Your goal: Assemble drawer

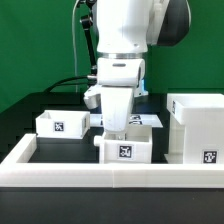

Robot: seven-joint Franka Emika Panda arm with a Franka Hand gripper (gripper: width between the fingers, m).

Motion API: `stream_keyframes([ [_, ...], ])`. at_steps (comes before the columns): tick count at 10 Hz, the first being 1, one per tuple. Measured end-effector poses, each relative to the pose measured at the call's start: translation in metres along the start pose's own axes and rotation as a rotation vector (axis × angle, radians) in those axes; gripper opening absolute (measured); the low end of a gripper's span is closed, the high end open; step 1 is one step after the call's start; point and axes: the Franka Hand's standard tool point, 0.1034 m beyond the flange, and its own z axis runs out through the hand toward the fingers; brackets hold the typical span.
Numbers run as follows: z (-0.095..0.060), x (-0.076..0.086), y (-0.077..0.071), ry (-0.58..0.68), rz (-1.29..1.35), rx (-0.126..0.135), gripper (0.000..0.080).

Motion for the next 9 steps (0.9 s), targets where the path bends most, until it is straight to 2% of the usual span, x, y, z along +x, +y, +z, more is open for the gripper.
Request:
stream_keyframes([
  [2, 0.004, 0.004, 0.001, -0.001, -0.021, 0.005, 0.0041],
  [3, 0.006, 0.012, 0.005, -0.004, -0.046, 0.007, 0.0041],
  [5, 0.008, 0.023, 0.012, -0.008, -0.08, -0.012, 0.0041],
  [7, 0.008, 0.02, 0.011, -0.008, -0.073, -0.01, 0.0041],
  [9, 0.009, 0.023, 0.011, -0.012, -0.093, -0.012, 0.0041],
])
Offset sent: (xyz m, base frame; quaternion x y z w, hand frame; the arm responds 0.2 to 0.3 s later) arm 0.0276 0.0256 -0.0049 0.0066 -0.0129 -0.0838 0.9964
